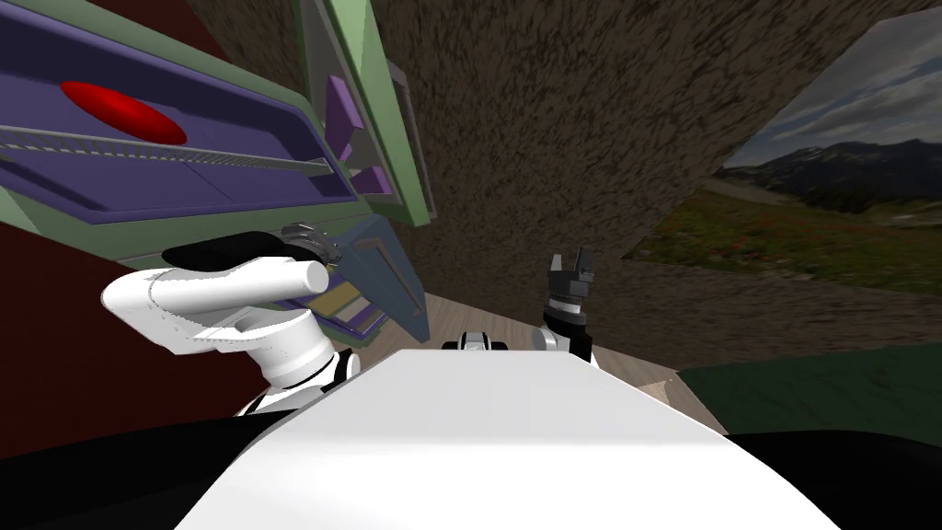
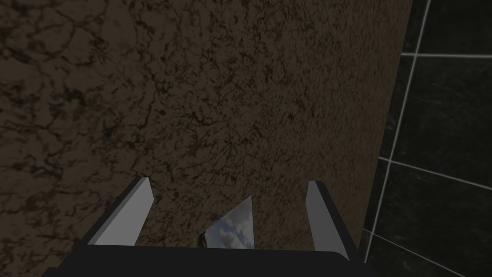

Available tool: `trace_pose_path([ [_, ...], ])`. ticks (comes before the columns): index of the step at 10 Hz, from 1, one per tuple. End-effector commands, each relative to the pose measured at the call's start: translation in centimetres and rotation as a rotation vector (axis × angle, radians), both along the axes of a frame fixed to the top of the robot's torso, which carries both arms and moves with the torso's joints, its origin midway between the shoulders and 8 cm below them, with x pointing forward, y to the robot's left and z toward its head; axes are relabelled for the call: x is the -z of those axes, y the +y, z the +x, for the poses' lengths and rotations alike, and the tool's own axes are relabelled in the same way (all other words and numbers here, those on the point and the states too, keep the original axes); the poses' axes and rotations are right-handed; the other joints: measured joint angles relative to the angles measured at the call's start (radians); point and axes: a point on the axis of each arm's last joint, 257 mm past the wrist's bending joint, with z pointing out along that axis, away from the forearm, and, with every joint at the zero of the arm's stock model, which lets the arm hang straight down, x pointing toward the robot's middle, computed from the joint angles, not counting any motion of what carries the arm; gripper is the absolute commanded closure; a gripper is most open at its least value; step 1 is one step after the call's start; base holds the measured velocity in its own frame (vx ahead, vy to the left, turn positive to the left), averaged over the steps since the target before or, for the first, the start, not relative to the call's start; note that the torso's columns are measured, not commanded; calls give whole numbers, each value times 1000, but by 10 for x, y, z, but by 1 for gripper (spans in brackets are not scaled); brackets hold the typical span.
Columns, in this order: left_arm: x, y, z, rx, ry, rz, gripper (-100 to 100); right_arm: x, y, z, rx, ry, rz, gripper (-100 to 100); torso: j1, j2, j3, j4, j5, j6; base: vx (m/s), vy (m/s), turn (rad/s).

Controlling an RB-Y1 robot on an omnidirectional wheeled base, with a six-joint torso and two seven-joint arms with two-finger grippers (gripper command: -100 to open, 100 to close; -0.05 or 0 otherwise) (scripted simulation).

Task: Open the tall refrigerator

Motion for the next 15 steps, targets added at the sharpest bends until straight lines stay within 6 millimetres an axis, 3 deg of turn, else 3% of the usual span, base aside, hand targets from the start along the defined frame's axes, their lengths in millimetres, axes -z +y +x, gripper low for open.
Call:
trace_pose_path([
  [1,15,7,-2,-18,49,-29,-100,0,0,0,0,0,0,0,0,-1,-1,0,0,0,69,-58,-24],
  [6,8,13,-8,-42,55,-30,-100,0,0,0,0,0,0,0,12,-6,-4,-3,5,0,59,-53,-17],
  [15,-4,26,-25,-96,72,-44,-100,0,0,0,0,0,0,0,12,-9,-6,-4,6,1,52,-44,-14],
])
